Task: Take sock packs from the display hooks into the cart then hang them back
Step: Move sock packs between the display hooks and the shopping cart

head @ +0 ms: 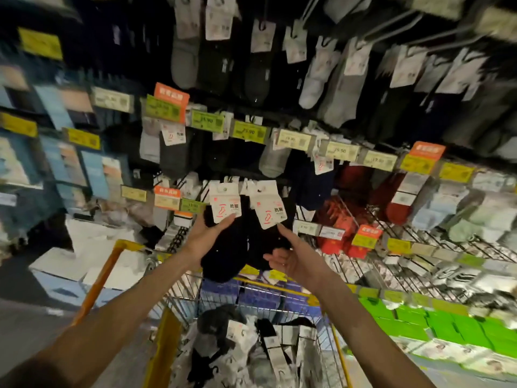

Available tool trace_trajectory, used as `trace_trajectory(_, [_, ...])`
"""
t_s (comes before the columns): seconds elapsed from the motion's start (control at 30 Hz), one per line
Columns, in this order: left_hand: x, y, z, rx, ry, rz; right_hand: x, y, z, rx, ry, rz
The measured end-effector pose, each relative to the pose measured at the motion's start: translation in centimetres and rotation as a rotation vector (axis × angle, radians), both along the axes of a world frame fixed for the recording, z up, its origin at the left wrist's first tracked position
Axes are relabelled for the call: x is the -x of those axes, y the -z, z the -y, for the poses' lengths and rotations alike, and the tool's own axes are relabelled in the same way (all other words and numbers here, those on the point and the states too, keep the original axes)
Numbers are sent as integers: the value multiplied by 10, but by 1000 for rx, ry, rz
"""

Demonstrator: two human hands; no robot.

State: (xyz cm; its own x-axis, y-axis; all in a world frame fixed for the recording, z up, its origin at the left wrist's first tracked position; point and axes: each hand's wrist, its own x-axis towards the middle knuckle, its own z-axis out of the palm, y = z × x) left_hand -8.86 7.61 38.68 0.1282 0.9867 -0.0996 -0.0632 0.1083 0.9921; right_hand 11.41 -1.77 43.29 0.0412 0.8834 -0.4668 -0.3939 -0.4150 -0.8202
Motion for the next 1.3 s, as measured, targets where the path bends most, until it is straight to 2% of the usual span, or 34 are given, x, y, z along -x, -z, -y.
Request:
trace_trajectory(0.13, [-4, -39, -7, -265, 25, -176, 10, -33, -2, -30, -51, 86])
trace_trajectory(0.3, [-7, -63, -16, -491, 220, -194, 13, -50, -11, -46, -33, 149])
trace_trajectory(0.4, [-12, -71, -18, -544, 199, -185, 10, -57, -14, -71, -21, 166])
trace_trajectory(0.5, [-15, -73, -18, -422, 115, -68, 7, -59, -15, -180, 4, 161])
trace_trajectory(0.57, [-14, -72, -22, -312, 87, -54, 5, -57, -14, -227, 7, 152])
trace_trajectory(0.9, [-14, -76, -6, 71, 312, -115, 0, -20, -13, -10, -86, 355])
trace_trajectory(1.17, [-16, -51, 0, 16, 415, -115, 1, -19, -8, 113, -376, 692])
trace_trajectory(1.23, [-14, -51, -1, -11, 438, -149, -3, -22, -6, 124, -385, 755])
trace_trajectory(1.3, [-15, -50, -1, -44, 453, -196, -9, -20, -10, 65, -298, 911])
